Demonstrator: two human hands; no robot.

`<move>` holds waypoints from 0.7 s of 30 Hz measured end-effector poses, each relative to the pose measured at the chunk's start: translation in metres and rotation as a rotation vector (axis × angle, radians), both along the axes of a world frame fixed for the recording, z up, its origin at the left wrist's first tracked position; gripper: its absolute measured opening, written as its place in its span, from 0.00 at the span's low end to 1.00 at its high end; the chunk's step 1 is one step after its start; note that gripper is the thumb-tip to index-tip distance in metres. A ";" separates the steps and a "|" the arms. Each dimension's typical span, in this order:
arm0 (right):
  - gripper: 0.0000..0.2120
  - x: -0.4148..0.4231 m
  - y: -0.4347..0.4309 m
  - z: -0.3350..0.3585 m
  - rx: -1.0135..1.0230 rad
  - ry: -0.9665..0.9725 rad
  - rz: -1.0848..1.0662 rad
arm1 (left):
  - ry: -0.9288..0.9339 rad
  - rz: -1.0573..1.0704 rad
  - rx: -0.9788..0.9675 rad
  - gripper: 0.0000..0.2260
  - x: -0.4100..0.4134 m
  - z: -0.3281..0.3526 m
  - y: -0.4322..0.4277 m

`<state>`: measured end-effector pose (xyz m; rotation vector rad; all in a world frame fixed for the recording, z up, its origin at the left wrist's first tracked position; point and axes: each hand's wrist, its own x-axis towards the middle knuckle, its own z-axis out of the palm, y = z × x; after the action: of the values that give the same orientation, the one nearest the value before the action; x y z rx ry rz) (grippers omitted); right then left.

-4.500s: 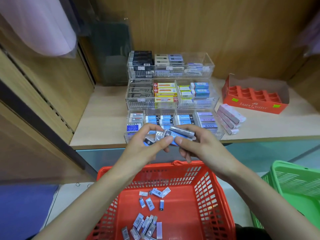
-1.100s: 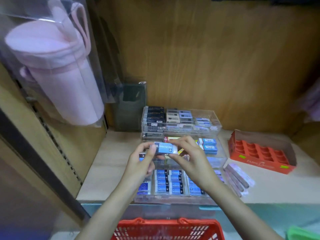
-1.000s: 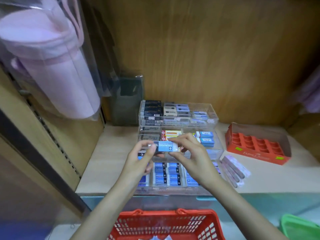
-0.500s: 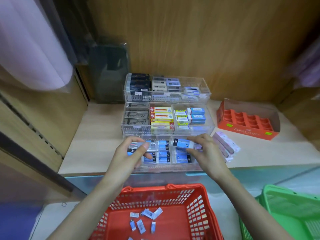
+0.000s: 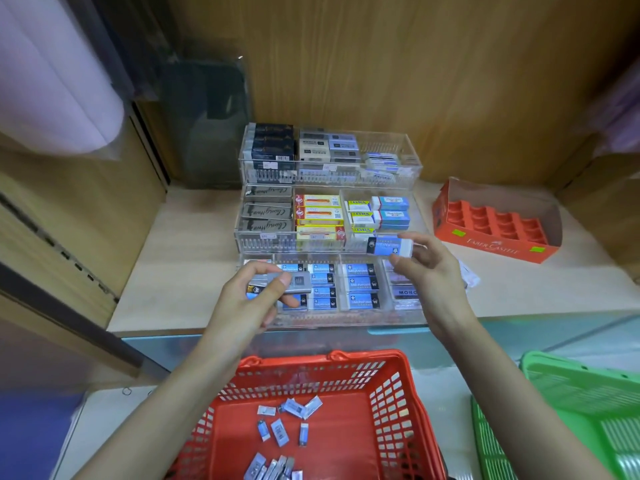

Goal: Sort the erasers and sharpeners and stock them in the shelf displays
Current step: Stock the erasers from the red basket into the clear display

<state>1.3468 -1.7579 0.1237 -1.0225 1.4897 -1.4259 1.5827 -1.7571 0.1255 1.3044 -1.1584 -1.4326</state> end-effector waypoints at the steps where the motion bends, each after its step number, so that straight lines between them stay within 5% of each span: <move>1: 0.14 -0.002 0.000 0.000 -0.014 -0.077 0.003 | -0.001 0.001 0.002 0.06 0.000 0.000 0.000; 7: 0.14 -0.004 -0.007 -0.002 0.025 -0.188 0.009 | -0.013 -0.004 0.004 0.05 0.000 0.000 0.001; 14: 0.14 -0.006 -0.030 -0.003 0.198 0.733 0.514 | -0.031 -0.028 -0.024 0.03 0.002 0.002 0.001; 21: 0.06 0.003 -0.042 -0.014 0.230 1.006 0.725 | -0.045 -0.036 -0.039 0.03 0.006 0.005 0.002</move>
<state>1.3502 -1.8001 0.1098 -2.0047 1.5833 -0.1720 1.5885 -1.7554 0.1301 1.3005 -1.2401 -1.4055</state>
